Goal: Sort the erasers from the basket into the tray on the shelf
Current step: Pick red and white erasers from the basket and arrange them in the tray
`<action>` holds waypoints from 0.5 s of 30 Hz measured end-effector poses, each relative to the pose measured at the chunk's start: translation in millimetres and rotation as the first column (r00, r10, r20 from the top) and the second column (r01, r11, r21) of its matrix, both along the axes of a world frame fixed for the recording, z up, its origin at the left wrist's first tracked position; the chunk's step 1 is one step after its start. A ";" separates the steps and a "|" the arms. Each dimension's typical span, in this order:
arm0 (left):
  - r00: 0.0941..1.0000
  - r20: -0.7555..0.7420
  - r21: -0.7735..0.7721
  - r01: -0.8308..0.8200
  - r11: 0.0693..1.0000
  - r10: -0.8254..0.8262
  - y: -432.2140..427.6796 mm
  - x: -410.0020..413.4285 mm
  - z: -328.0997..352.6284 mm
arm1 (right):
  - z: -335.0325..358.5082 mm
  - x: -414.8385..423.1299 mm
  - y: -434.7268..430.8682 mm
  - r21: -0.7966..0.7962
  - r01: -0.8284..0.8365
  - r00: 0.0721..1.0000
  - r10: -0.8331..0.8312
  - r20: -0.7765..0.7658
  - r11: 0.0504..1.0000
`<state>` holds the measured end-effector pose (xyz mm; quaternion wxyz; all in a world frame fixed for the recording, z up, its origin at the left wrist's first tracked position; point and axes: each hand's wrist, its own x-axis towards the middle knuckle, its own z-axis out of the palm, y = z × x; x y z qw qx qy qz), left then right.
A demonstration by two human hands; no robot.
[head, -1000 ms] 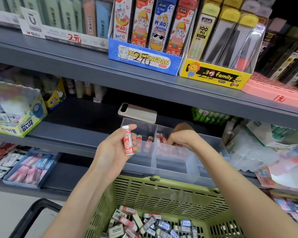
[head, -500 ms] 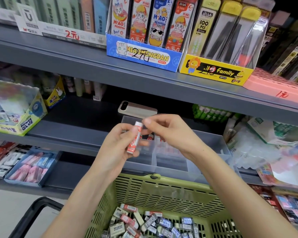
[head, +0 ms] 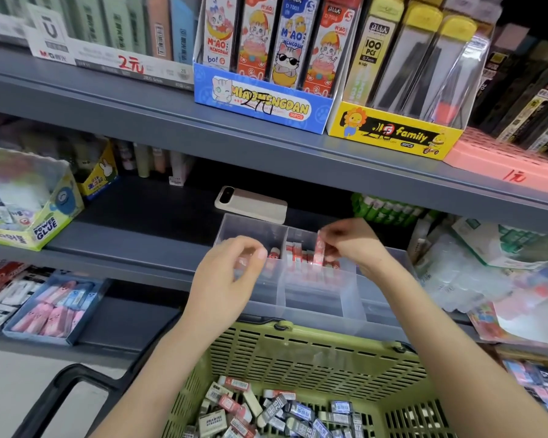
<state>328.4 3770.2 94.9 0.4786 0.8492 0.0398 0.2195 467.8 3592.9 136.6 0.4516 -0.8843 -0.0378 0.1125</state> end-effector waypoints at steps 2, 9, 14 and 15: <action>1.000 0.015 0.136 0.009 0.991 -0.012 -1.4 0.1 -2.9 | -4.8 2.2 6.7 -0.003 -0.009 1.000 0.009 -0.014 1.000; 1.000 -0.011 0.391 0.027 0.920 -0.025 -6.2 -2.1 -5.0 | -28.9 1.4 19.2 -0.477 0.007 0.988 0.069 0.141 0.879; 0.997 -0.063 0.499 0.063 0.865 -0.036 -8.2 -2.1 -6.6 | -28.2 -2.3 13.5 -0.451 -0.023 0.982 0.104 0.156 0.892; 0.996 -0.074 0.520 0.076 0.851 -0.044 -8.2 -2.0 -6.3 | -24.5 -7.5 11.5 -0.422 -0.018 0.974 0.111 0.197 0.907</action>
